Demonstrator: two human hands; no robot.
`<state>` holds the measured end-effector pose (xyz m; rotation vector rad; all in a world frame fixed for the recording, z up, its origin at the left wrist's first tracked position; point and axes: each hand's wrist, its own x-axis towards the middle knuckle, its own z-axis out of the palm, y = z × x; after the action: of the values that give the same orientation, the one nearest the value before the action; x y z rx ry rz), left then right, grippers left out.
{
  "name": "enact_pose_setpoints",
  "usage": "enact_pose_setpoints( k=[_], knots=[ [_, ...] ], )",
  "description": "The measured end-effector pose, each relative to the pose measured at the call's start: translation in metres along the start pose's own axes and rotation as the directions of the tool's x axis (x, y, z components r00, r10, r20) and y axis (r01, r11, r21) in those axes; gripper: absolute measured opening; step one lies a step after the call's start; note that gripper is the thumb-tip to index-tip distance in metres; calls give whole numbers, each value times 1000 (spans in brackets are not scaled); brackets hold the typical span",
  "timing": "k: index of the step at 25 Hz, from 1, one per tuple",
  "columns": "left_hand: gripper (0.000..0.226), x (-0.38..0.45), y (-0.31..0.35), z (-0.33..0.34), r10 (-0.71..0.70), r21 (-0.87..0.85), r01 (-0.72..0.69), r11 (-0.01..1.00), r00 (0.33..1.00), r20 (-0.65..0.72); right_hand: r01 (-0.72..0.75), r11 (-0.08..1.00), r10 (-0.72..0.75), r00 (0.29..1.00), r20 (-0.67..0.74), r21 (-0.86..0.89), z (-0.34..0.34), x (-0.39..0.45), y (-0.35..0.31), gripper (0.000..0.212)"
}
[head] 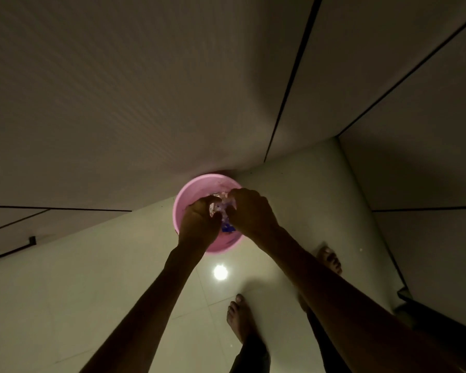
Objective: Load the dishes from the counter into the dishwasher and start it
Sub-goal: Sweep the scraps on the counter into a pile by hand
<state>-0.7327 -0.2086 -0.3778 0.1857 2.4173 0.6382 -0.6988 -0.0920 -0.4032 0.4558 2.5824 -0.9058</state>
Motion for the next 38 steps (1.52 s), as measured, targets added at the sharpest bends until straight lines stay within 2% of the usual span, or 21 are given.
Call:
enact_pose_setpoints(
  k=[3, 7, 10, 13, 16, 19, 26, 30, 34, 38],
  knots=[
    [30, -31, 29, -20, 135, 45, -132, 990, 988, -69, 10, 993, 8, 989, -144, 120, -43, -37, -2, 31],
    [44, -81, 72, -43, 243, 77, -236, 969, 966, -94, 69, 989, -17, 935, -355, 134, -98, -95, -4, 45],
    [45, -120, 111, -61, 283, 8, -284, 959, 951, -129, 3, 980, 71, 931, -359, 201, -139, -141, -7, 65],
    [42, -157, 156, -78, 363, -65, -381, 922, 912, -191, -36, 955, 153, 910, -386, 293, -185, -187, -14, 67],
    [40, -185, 198, -88, 453, -66, -479, 875, 860, -236, -39, 938, 200, 872, -446, 345, -234, -228, -21, 64],
    [47, -204, 237, -96, 520, -74, -540, 838, 833, -190, -12, 944, 197, 821, -536, 329, -273, -259, -22, 61],
    [51, -239, 334, -124, 593, -81, -597, 798, 802, -63, -32, 940, 246, 754, -610, 340, -362, -317, -14, 65],
    [50, -254, 389, -131, 638, -110, -640, 761, 768, -51, -31, 926, 287, 705, -648, 377, -408, -343, -7, 63],
    [48, -269, 450, -133, 677, -145, -674, 725, 735, -36, -26, 899, 335, 686, -646, 438, -454, -358, 7, 72],
    [62, -274, 504, -126, 746, -132, -744, 655, 665, -48, -22, 922, 302, 665, -683, 386, -501, -362, 26, 71]
  ],
)
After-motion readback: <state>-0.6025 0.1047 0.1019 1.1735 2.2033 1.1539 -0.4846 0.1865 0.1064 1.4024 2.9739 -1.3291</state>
